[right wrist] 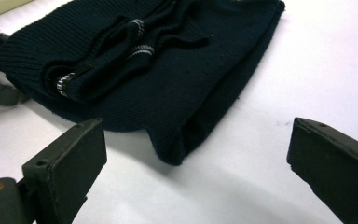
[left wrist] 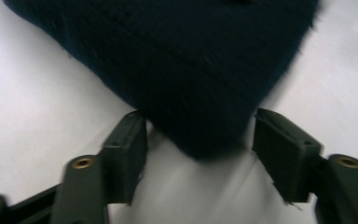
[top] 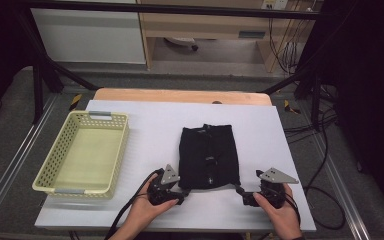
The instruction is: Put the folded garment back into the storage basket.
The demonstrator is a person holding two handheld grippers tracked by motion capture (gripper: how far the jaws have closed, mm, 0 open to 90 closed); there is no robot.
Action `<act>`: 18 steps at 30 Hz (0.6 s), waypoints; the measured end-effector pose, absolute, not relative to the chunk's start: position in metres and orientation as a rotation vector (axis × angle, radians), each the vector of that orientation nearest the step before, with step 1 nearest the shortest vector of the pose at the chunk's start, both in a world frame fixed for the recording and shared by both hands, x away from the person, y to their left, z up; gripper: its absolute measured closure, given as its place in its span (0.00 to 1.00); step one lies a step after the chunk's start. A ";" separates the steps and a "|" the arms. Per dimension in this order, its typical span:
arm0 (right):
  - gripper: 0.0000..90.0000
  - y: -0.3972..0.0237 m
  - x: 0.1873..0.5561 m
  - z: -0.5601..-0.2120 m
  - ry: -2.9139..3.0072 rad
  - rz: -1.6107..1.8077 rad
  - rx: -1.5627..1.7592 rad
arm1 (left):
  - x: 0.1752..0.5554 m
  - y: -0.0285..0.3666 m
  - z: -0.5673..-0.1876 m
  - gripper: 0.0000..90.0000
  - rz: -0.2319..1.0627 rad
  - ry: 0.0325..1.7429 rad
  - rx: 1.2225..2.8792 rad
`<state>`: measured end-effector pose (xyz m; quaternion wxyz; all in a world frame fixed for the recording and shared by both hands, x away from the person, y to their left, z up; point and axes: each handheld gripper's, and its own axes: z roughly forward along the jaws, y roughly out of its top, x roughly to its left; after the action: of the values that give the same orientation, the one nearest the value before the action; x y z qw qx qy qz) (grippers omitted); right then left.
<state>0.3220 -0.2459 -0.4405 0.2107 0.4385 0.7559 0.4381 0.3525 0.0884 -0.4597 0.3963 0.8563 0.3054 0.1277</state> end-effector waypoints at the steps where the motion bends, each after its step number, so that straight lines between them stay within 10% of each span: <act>1: 0.05 -0.246 0.322 -0.440 2.101 1.218 1.219 | 0.353 0.088 -0.460 0.46 0.324 0.774 2.170; 8: 0.05 -0.243 0.322 -0.439 2.109 1.243 1.217 | 0.355 0.087 -0.459 0.79 0.316 0.772 2.156; 18: 0.06 -0.239 0.318 -0.436 2.094 1.294 1.242 | 0.342 0.107 -0.454 0.86 0.238 0.790 2.180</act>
<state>0.3179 -0.2390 -0.4360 0.1911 0.4421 0.7455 0.4607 0.3422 0.1066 -0.4539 0.3944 0.8594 0.3116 0.0939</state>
